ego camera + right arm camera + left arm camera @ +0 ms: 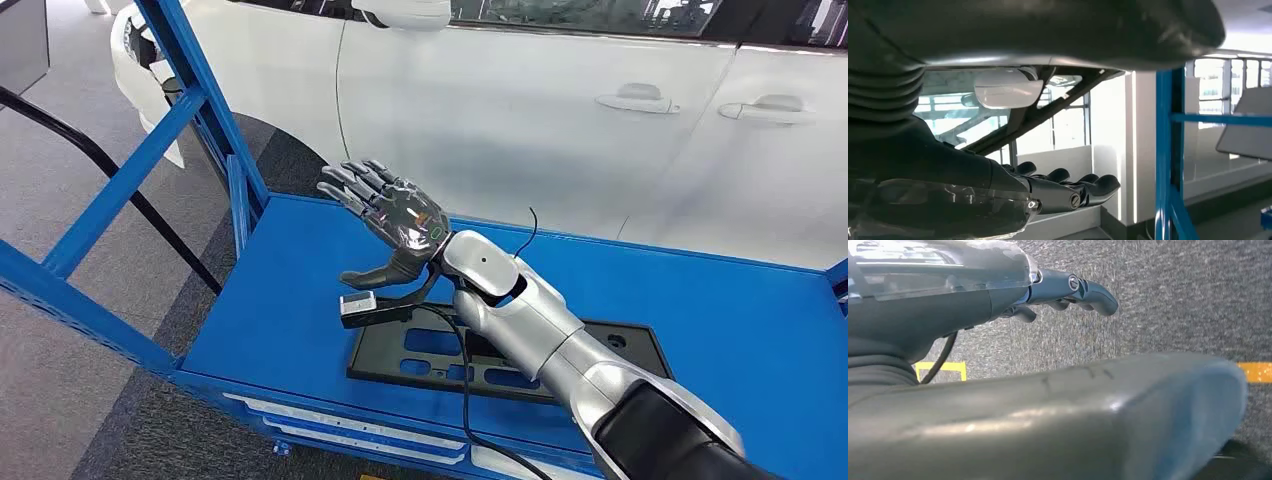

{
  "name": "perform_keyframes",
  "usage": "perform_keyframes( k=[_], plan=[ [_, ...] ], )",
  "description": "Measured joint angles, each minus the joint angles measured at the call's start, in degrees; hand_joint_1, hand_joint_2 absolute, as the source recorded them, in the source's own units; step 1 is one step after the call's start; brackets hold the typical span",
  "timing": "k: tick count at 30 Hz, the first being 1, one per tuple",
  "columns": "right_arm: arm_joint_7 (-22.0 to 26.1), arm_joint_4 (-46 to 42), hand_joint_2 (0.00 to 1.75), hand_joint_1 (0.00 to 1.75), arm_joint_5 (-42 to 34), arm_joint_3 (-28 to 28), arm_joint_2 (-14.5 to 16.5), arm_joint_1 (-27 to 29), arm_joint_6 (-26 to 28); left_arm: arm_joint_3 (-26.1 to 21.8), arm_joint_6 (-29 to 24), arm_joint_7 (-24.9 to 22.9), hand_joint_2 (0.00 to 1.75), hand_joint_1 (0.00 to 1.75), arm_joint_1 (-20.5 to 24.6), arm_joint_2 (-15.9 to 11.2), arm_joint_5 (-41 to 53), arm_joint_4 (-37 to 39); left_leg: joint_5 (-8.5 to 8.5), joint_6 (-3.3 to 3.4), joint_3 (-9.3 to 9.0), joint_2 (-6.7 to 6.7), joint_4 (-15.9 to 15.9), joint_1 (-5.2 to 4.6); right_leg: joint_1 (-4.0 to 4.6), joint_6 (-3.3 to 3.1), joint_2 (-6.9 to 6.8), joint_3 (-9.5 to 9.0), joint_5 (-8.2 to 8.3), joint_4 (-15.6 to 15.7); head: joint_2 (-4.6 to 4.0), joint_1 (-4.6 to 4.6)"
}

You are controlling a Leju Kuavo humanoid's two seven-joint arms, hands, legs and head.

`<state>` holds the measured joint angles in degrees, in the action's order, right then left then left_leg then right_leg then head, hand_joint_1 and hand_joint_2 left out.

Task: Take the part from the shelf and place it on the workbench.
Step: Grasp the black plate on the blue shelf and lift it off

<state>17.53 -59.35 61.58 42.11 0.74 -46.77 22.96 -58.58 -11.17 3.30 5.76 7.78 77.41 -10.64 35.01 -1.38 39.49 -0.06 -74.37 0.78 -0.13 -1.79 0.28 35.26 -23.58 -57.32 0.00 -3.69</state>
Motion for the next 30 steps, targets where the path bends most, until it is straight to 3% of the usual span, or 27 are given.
perform_keyframes(
  k=[2,3,5,7,10,12,13,15,16,17,18,19,21,23,27,28,30],
  plan=[
    [0.01,-1.43,0.0,0.0,-0.17,-0.12,-0.26,0.58,-0.14,-0.02,-0.09,0.0,0.0,0.0,-0.21,0.01,-0.11,0.0,-0.89,0.01,0.36,0.0,-0.14,0.0,0.04,-0.01,0.08,-0.08,-0.09,-0.06,0.0,0.01],
    [0.01,-2.81,0.0,0.0,-0.32,-0.27,-0.52,1.08,-0.3,-0.04,-0.17,0.0,0.0,0.0,-0.38,0.02,-0.28,0.0,-2.28,0.07,0.12,0.0,0.94,0.0,0.08,0.0,0.18,-0.17,-0.2,-0.15,0.0,0.01],
    [0.0,-5.41,0.0,0.0,-0.33,-0.47,-1.14,1.66,-0.9,-0.11,-0.32,0.01,0.0,0.0,-0.61,0.01,-0.66,0.0,-6.77,0.5,-2.97,-0.02,8.51,-0.03,0.09,0.21,0.42,-0.36,-0.51,-0.46,0.0,0.02],
    [-0.35,-8.28,0.0,0.0,0.19,-0.7,-2.17,2.13,-1.99,-0.25,-0.45,-0.02,0.0,0.0,-0.66,-0.02,-1.09,0.0,-9.19,1.05,-5.77,-0.09,14.85,-0.23,0.27,0.66,0.56,-0.31,-0.78,-0.83,0.0,0.02],
    [-1.61,-13.75,0.0,0.0,1.78,-1.22,-4.8,4.47,-3.84,-0.5,-0.5,-0.25,0.0,0.0,-0.87,-0.03,-1.31,0.0,-9.35,1.79,-6.35,-0.28,16.08,-0.33,0.43,1.53,0.51,-0.33,-0.8,-0.75,0.0,0.01],
    [-2.59,-18.13,0.0,0.0,3.43,-1.95,-6.98,7.12,-4.56,-0.62,-0.47,-0.33,0.0,0.0,-1.11,-0.04,-1.34,0.0,-9.67,2.45,-6.62,-0.27,16.61,-0.01,0.39,2.21,0.41,0.07,-1.86,-1.96,0.0,0.02],
    [-3.05,-20.34,0.0,0.0,4.47,-2.44,-8.22,8.74,-4.57,-0.7,-0.43,-0.33,0.0,0.0,-1.17,-0.04,-1.37,0.0,-9.81,2.73,-6.75,-0.23,16.87,0.16,0.33,2.58,0.37,1.06,-3.27,-4.19,0.0,0.02],
    [-3.76,-24.29,0.0,0.0,6.28,-3.38,-10.82,12.61,-3.75,-0.91,-0.35,-0.42,0.0,0.0,-1.19,-0.04,-1.54,0.0,-9.82,3.04,-6.76,-0.21,16.96,0.18,0.01,3.18,0.31,4.6,-6.97,-11.64,0.0,0.02],
    [-3.95,-26.01,0.0,0.0,6.86,-3.79,-12.21,14.85,-3.04,-1.03,-0.33,-0.6,0.0,0.0,-1.24,-0.04,-1.69,0.0,-9.79,3.08,-6.76,-0.25,16.95,0.18,-0.16,3.39,0.29,6.4,-8.24,-15.23,0.0,0.02],
    [-4.05,-27.63,0.0,0.0,7.16,-4.16,-13.64,17.12,-2.26,-1.17,-0.33,-0.84,0.0,0.0,-1.31,-0.04,-1.84,0.0,-9.74,3.11,-6.78,-0.28,16.93,0.18,-0.34,3.56,0.27,7.42,-8.47,-17.09,0.0,0.02],
    [-4.1,-29.13,0.0,0.0,7.26,-4.54,-15.08,19.2,-1.53,-1.3,-0.34,-1.08,0.0,0.0,-1.37,-0.02,-1.96,0.0,-9.68,3.09,-6.82,-0.32,16.91,0.18,-0.49,3.65,0.21,7.35,-7.62,-16.7,0.0,0.02],
    [-4.16,-30.58,0.0,0.0,7.21,-4.95,-16.51,21.05,-0.92,-1.41,-0.37,-1.22,0.0,0.0,-1.41,0.01,-2.04,0.0,-9.6,3.01,-6.9,-0.34,16.88,0.19,-0.61,3.68,0.11,6.06,-5.85,-13.92,0.0,0.02],
    [-4.29,-33.15,0.0,0.0,6.82,-5.89,-19.04,24.08,-0.18,-1.54,-0.55,-0.99,0.0,0.0,-1.36,0.11,-2.23,0.0,-9.3,2.64,-7.05,-0.34,16.71,0.06,-0.61,3.5,-0.27,1.82,-2.26,-5.54,0.0,0.02],
    [-4.42,-35.39,0.0,0.0,6.26,-6.86,-21.08,27.23,0.36,-1.68,-0.91,-0.34,0.0,0.0,-1.21,0.23,-2.51,0.0,-8.92,2.09,-7.2,-0.32,16.59,-0.16,-0.37,2.97,-0.43,-0.53,-1.03,-0.91,0.0,0.02],
    [-5.04,-38.64,0.0,0.0,7.43,-8.86,-22.78,33.46,0.99,-1.96,-1.21,0.57,0.0,0.0,-1.0,0.33,-2.85,0.0,-7.58,0.77,-7.14,-0.22,15.53,-0.07,-0.37,1.42,-0.34,-0.85,-1.14,-0.37,0.0,0.02],
    [-5.51,-39.51,0.0,0.0,8.54,-9.63,-22.8,34.83,0.98,-1.96,-1.11,0.65,0.0,0.0,-0.96,0.35,-2.6,0.0,-6.18,0.51,-6.36,-0.2,13.51,-0.02,-0.44,1.06,-0.37,-0.93,-1.11,-0.26,0.0,0.02],
    [-6.38,-41.58,0.0,0.0,11.07,-11.29,-22.68,37.76,0.86,-1.91,-0.85,0.51,0.0,0.0,-0.85,0.41,-1.78,0.0,-2.07,0.21,-3.26,-0.18,6.27,0.01,-0.37,0.62,-0.47,-1.01,-1.21,-0.23,0.0,0.02]
  ],
)
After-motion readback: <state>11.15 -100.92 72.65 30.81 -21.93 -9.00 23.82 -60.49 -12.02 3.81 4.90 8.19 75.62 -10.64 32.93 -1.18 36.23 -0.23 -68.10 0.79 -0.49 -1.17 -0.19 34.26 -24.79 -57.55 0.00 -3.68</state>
